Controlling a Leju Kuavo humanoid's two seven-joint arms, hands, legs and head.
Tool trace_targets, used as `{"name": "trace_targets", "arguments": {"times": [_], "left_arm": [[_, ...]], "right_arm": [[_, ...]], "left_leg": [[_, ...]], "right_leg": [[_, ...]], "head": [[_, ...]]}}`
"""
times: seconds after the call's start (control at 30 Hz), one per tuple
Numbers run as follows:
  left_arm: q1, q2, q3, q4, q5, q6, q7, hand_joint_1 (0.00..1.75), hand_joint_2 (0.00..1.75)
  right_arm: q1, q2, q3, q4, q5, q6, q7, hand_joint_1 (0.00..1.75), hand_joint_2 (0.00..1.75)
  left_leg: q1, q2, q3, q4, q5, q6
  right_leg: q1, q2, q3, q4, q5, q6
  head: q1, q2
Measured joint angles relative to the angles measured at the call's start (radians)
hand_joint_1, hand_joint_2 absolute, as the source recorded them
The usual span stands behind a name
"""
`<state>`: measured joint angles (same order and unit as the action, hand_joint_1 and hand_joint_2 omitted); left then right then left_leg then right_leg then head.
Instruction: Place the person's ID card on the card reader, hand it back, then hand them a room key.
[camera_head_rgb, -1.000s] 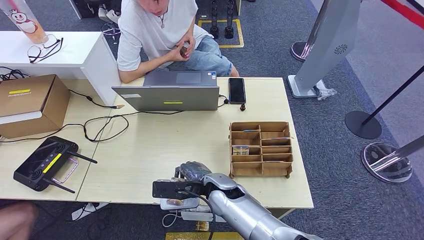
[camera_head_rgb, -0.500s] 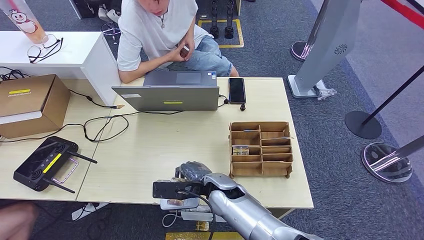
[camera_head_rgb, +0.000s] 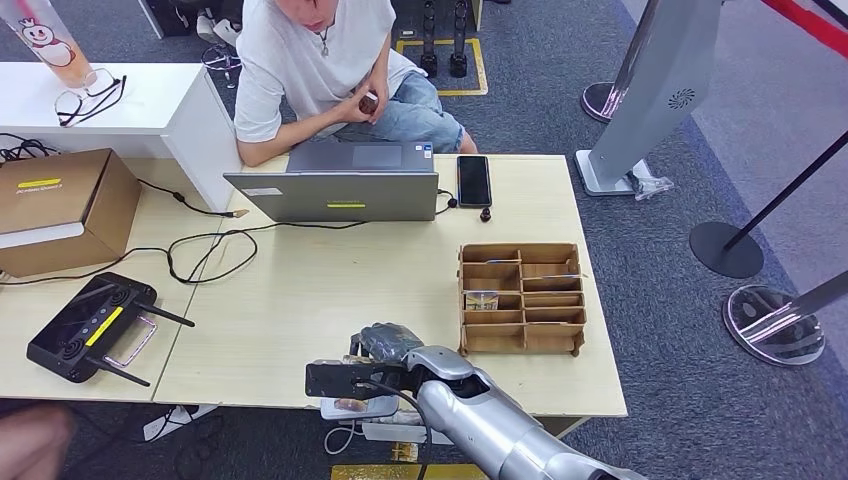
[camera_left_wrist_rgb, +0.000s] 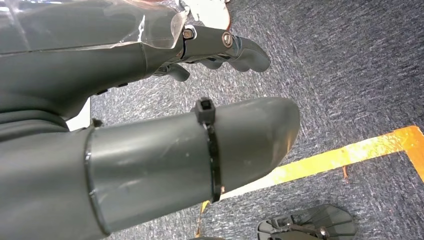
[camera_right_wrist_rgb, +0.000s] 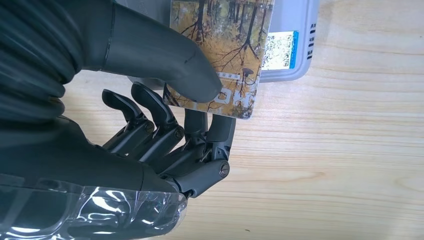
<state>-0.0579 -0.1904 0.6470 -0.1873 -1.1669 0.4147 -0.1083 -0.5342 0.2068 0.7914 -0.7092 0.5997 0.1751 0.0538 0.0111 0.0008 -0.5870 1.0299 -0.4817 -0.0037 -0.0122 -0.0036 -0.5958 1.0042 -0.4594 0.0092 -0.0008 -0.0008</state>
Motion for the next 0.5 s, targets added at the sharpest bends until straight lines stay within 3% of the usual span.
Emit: {"name": "trace_targets", "arguments": {"times": [0.5], "left_arm": [[-0.001, 0.001, 0.000, 0.000, -0.003, -0.012, 0.001, 0.00, 0.00]], "right_arm": [[0.000, 0.000, -0.018, -0.027, -0.061, 0.005, -0.044, 1.75, 1.75]], "left_leg": [[0.000, 0.000, 0.000, 0.000, 0.000, 0.000]], "right_leg": [[0.000, 0.000, 0.000, 0.000, 0.000, 0.000]], "head": [[0.000, 0.000]]}}
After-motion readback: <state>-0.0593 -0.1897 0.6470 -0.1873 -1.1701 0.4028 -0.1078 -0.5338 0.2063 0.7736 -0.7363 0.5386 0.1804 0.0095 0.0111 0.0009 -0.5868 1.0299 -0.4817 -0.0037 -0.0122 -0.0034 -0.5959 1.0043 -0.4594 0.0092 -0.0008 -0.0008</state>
